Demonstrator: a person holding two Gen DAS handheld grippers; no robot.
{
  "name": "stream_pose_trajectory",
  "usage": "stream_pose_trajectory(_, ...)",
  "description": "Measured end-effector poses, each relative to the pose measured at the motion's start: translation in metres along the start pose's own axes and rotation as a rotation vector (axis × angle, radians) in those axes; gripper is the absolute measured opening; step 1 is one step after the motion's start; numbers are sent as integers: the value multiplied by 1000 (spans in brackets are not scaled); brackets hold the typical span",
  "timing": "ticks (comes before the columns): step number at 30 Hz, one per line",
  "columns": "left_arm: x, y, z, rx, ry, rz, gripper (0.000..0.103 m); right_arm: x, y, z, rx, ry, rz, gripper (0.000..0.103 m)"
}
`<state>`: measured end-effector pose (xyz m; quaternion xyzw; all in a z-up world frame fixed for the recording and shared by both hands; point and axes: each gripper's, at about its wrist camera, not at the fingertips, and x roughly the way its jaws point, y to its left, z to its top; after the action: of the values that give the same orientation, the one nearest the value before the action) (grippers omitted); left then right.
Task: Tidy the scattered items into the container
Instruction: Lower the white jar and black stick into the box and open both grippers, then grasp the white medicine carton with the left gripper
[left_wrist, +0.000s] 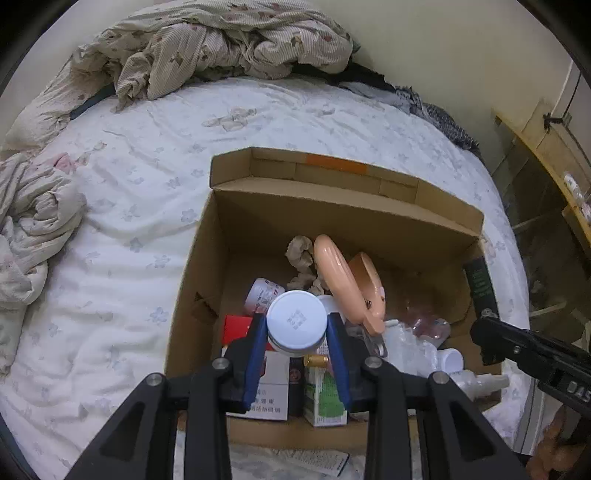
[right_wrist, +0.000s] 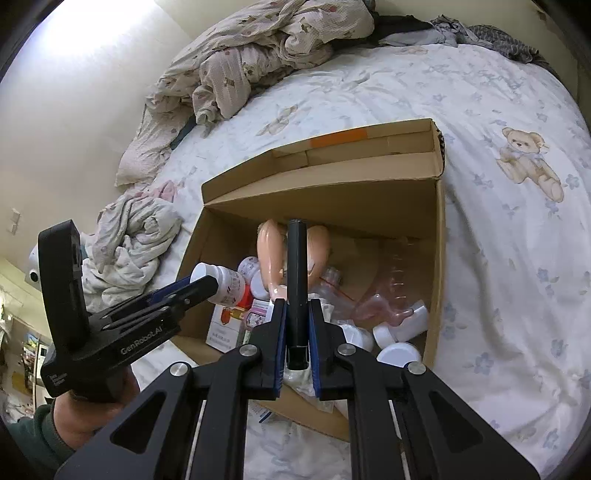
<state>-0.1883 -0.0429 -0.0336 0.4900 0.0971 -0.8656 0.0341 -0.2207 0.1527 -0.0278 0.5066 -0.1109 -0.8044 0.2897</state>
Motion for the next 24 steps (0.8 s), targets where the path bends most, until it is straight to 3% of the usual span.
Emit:
stream_pose_trajectory(2, 4, 0, 1, 0, 7, 3, 33, 0, -1, 1, 5, 0, -12, 20)
stream_pose_trajectory(3, 5, 1, 1, -1, 10, 5, 34, -1, -2, 1, 8, -2, -19, 28)
stream_pose_trajectory(4, 6, 1, 1, -1, 13, 10, 36, -3, -2, 0, 14, -9, -26, 47)
stream_pose_trajectory(5, 6, 0, 0, 4, 17, 32, 53, -4, -3, 0, 19, -16, -33, 55)
stream_pose_trajectory(6, 6, 0, -2, 10, 20, 54, 79, -6, -3, -1, 23, -23, -37, 64)
stream_pose_trajectory(8, 1, 1, -7, 10, 7, 84, 83, -9, -5, 0, 30, -31, -31, 64)
stream_pose_trajectory(14, -17, 9, -24, -13, 28, 27, 83, -17, -10, -1, 71, -29, 25, 64)
stream_pose_trajectory(20, -50, 9, -62, -36, -7, -39, 82, -32, -7, -1, 79, -57, 50, 64)
stream_pose_trajectory(24, -36, -12, -100, 1, 80, -35, 82, -38, -8, -3, 101, -63, 78, 64)
